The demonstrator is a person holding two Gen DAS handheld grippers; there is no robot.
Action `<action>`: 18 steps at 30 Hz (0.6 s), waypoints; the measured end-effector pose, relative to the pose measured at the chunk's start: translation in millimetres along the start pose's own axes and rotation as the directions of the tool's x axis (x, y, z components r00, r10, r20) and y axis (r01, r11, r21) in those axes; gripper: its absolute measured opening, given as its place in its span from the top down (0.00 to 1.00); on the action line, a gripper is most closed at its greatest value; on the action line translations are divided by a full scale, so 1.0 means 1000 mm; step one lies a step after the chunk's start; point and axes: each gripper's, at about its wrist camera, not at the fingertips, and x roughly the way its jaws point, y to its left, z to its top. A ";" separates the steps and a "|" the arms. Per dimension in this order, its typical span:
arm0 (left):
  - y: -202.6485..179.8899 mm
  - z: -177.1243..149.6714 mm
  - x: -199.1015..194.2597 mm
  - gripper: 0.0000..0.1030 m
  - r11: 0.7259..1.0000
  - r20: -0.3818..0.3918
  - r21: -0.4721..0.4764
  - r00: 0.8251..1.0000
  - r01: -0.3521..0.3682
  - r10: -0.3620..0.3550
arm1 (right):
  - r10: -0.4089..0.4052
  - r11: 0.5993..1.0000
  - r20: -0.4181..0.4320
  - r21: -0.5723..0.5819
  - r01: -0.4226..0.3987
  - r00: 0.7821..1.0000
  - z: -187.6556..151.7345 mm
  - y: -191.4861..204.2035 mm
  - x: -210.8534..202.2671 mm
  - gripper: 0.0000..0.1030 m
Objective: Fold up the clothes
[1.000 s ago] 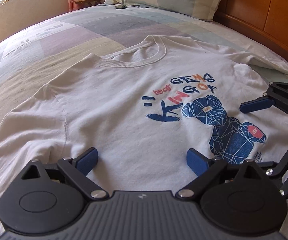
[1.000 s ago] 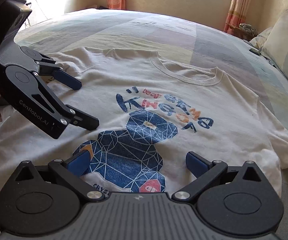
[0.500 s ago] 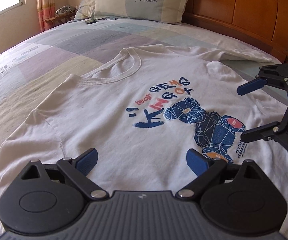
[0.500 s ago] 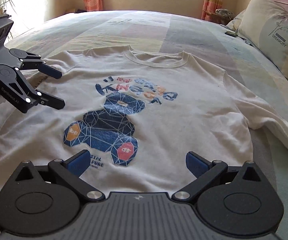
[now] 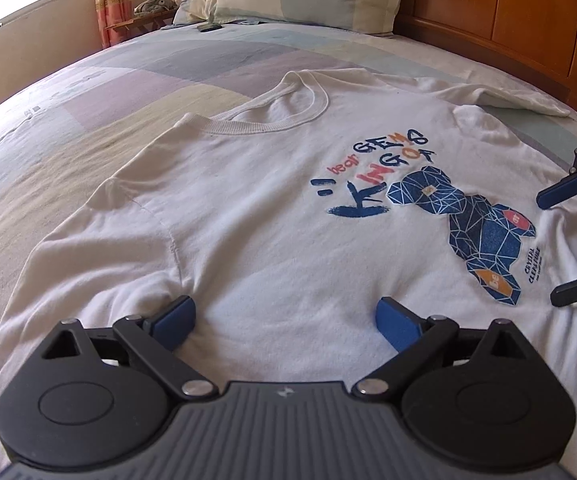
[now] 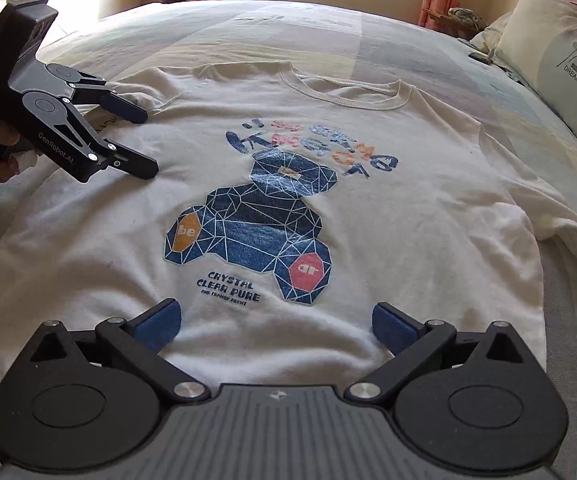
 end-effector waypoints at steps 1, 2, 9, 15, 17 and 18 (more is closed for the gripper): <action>-0.002 0.001 -0.001 0.07 1.000 0.002 0.007 1.000 -0.008 0.008 | 0.002 1.000 0.018 0.005 -0.002 1.000 0.006 0.005 -0.001 0.00; -0.006 0.002 -0.003 0.07 1.000 0.009 0.012 1.000 -0.006 0.006 | 0.004 1.000 0.035 0.009 -0.004 0.999 0.013 0.010 -0.002 0.00; -0.017 -0.019 -0.016 0.05 0.996 0.022 0.087 1.000 0.000 -0.002 | 0.069 0.994 0.000 -0.086 -0.069 0.998 0.013 0.064 0.019 0.00; -0.008 -0.019 -0.042 0.09 0.998 0.024 0.052 0.999 -0.033 0.032 | 0.085 0.985 -0.082 -0.144 -0.096 0.993 -0.013 0.078 -0.013 0.00; -0.020 -0.020 -0.058 0.08 0.996 0.059 0.087 0.998 0.025 -0.030 | 0.078 0.981 -0.100 -0.169 -0.094 0.992 -0.017 0.081 -0.022 0.00; -0.025 -0.022 -0.063 0.07 0.994 0.064 0.096 0.996 0.054 -0.060 | 0.072 0.984 -0.104 -0.156 -0.088 0.992 -0.017 0.080 -0.024 0.00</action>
